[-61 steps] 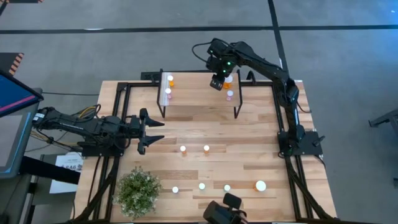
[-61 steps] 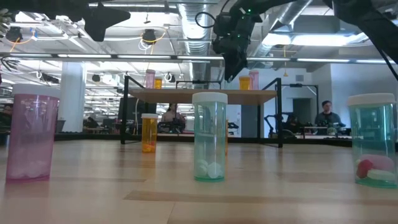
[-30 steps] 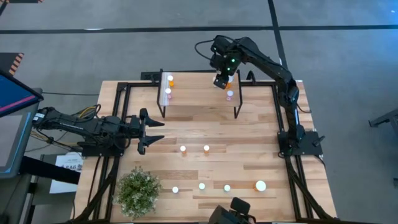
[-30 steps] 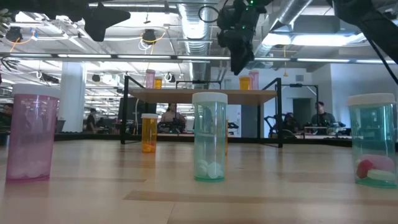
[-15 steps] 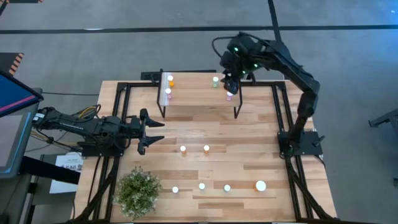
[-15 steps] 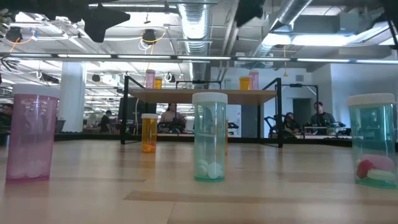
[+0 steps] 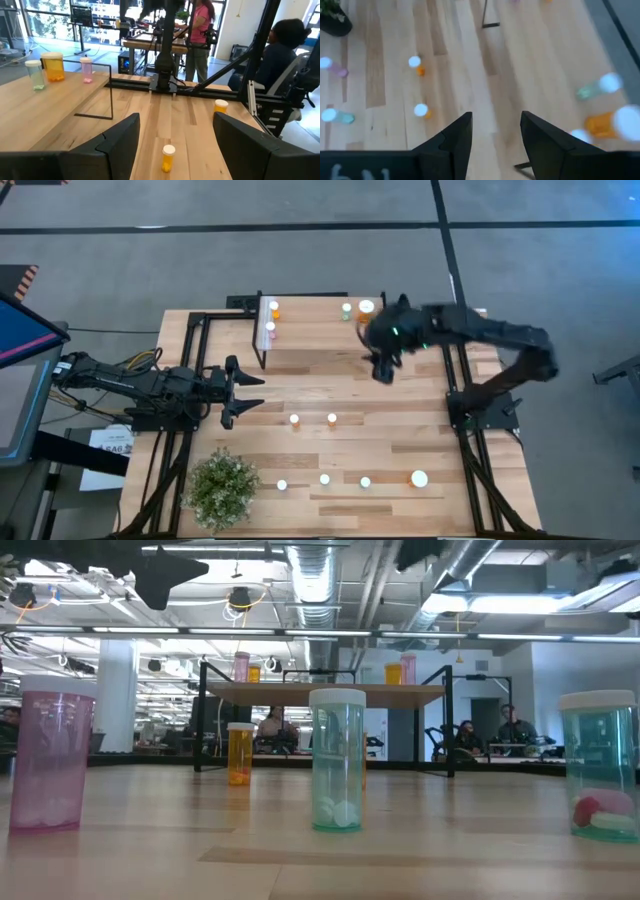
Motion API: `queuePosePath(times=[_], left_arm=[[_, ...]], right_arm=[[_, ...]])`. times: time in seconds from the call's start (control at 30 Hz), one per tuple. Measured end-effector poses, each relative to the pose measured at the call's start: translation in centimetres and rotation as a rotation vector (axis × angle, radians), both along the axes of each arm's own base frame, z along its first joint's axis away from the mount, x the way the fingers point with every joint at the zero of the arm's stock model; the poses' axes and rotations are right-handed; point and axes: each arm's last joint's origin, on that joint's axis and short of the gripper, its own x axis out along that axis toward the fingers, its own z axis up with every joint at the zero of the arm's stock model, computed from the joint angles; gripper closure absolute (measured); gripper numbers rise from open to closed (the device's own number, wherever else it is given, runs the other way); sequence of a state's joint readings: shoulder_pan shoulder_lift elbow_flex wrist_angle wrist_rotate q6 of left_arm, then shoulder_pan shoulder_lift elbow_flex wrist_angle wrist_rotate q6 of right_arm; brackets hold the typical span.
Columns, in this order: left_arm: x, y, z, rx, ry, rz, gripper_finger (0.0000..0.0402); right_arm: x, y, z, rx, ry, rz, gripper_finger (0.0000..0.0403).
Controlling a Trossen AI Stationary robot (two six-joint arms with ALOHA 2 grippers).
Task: Pick and place medicine bottles onto shelf by color
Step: Put the right small green pill bottle on the shelf
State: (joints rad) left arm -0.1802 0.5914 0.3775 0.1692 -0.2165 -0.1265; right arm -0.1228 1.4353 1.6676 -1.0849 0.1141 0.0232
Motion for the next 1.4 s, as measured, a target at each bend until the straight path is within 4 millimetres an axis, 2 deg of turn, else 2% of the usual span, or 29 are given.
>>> queuePosePath(times=[0.13,0.3,0.4,0.53,0.67,0.83,1.1,1.23,1.4], left_arm=[[0.0,0.0,0.0,-0.001,-0.002,0.0,0.0161],[0.0,0.0,0.1,0.0,-0.005,0.017,0.0162],[0.0,0.1,0.1,-0.001,-0.006,0.018,0.0161],[0.0,0.1,0.1,-0.015,-0.008,0.019,0.0162],[0.0,0.1,0.1,-0.015,-0.008,0.019,0.0161],[0.0,0.0,0.0,-0.013,-0.004,0.017,0.0162],[0.0,0.0,0.0,-0.004,-0.004,0.008,0.0162],[0.0,0.0,0.0,-0.003,-0.003,0.008,0.0162],[0.0,0.0,0.1,-0.006,-0.007,0.008,0.0162]], right_arm=[[-2.5,2.4,-4.3,0.057,-0.061,0.016,0.0215],[-5.6,5.7,-8.2,0.133,-0.13,0.091,0.0214],[-6.7,7.4,-10.0,0.178,-0.143,0.135,0.0216],[-7.1,9.1,-11.4,0.189,-0.146,0.145,0.0219],[-6.0,10.5,-12.3,0.174,-0.133,0.153,0.0219],[-3.3,11.5,-14.4,0.151,-0.103,0.173,0.0219],[0.9,10.9,-18.4,0.134,-0.043,0.123,0.0214],[1.7,11.2,-18.9,0.211,-0.006,0.195,0.0207],[1.2,13.8,-19.1,0.265,0.017,0.335,0.0209]])
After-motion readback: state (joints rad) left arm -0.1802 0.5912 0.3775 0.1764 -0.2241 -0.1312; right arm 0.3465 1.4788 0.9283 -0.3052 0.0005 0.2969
